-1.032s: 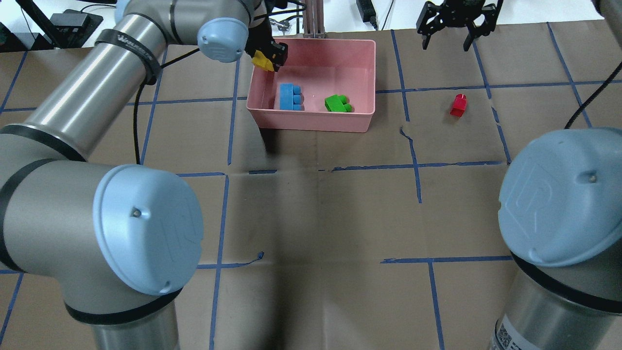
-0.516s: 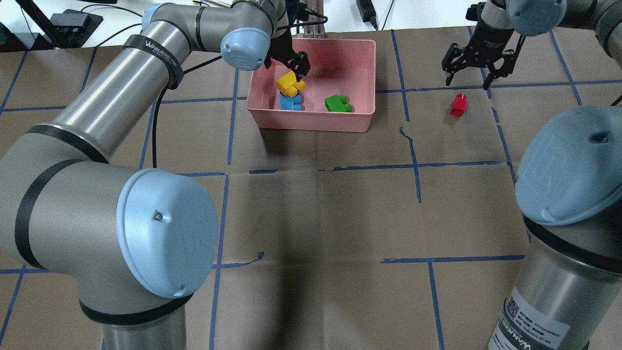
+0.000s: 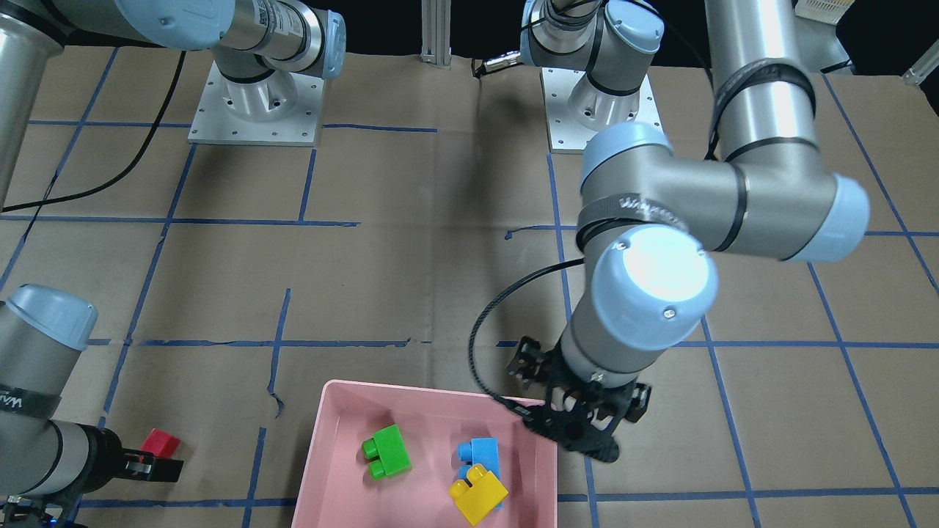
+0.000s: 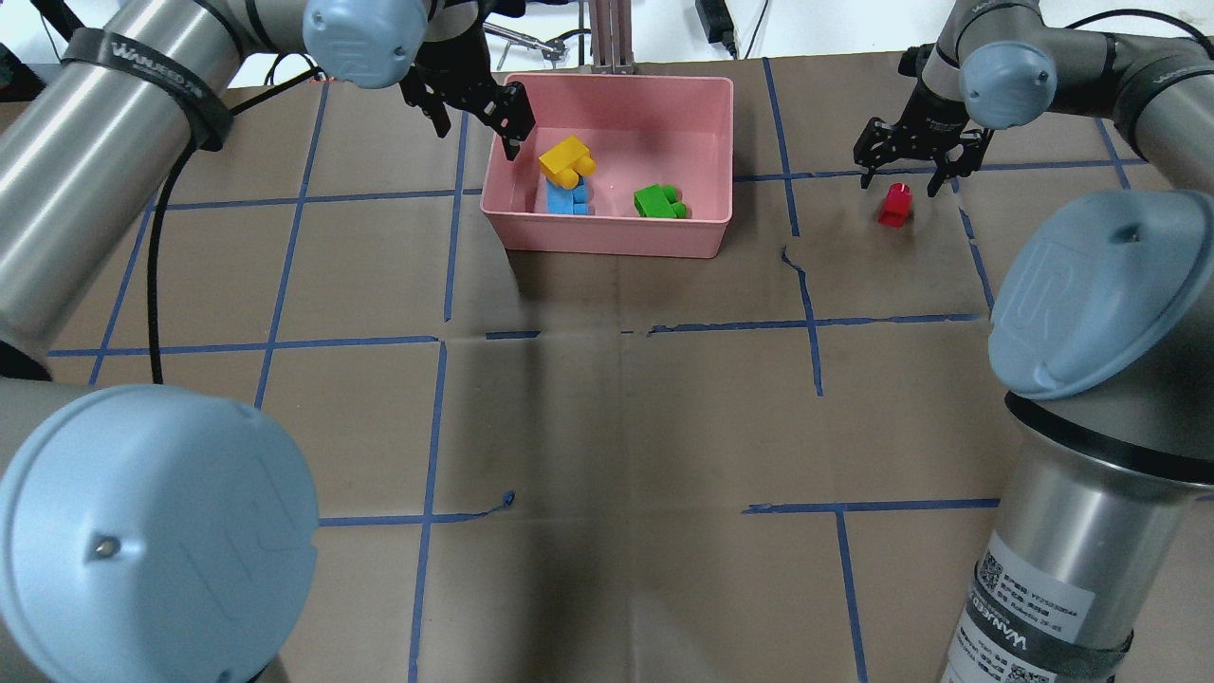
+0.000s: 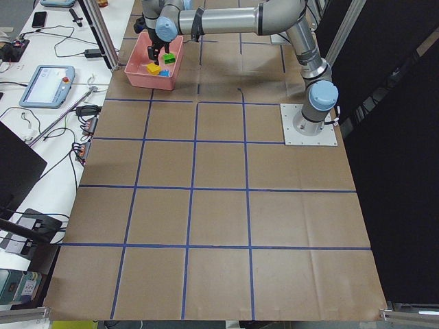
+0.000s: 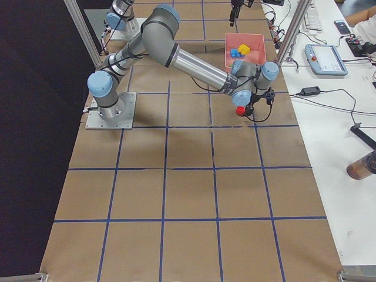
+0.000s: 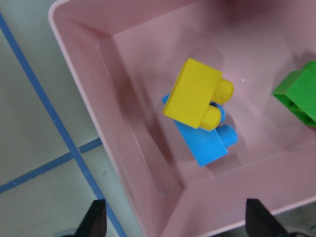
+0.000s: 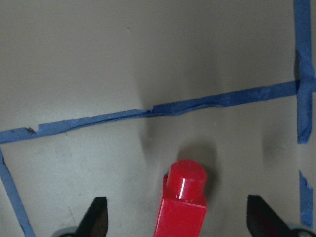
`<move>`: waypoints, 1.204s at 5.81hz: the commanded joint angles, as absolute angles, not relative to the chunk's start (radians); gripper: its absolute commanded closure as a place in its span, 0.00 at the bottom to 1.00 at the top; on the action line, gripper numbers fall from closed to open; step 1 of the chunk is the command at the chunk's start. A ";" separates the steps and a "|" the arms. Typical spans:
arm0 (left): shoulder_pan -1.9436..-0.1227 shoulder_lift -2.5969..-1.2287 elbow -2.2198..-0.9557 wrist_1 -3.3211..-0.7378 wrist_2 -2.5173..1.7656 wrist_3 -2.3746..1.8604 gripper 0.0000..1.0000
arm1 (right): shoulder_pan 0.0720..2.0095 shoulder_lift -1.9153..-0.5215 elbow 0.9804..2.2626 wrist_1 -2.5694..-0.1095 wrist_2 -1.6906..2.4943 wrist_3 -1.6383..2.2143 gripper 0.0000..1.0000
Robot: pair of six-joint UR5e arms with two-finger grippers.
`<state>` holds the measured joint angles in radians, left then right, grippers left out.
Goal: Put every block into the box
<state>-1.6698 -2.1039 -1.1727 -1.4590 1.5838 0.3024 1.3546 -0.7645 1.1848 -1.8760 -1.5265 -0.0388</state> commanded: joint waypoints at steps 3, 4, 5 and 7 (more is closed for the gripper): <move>-1.608 -1.819 -1.315 -1.675 1.618 0.101 0.00 | 1.355 -0.762 1.186 -1.865 -1.529 -0.043 0.76; -1.606 -1.793 -1.312 -1.672 1.603 0.101 0.00 | 1.355 -0.762 1.184 -1.864 -1.529 -0.043 0.90; -1.605 -1.766 -1.316 -1.672 1.612 0.103 0.00 | 1.355 -0.768 1.169 -1.861 -1.529 -0.046 0.91; -1.597 -1.726 -1.338 -1.696 1.615 0.103 0.00 | 1.358 -0.862 1.125 -1.801 -1.525 -0.046 0.91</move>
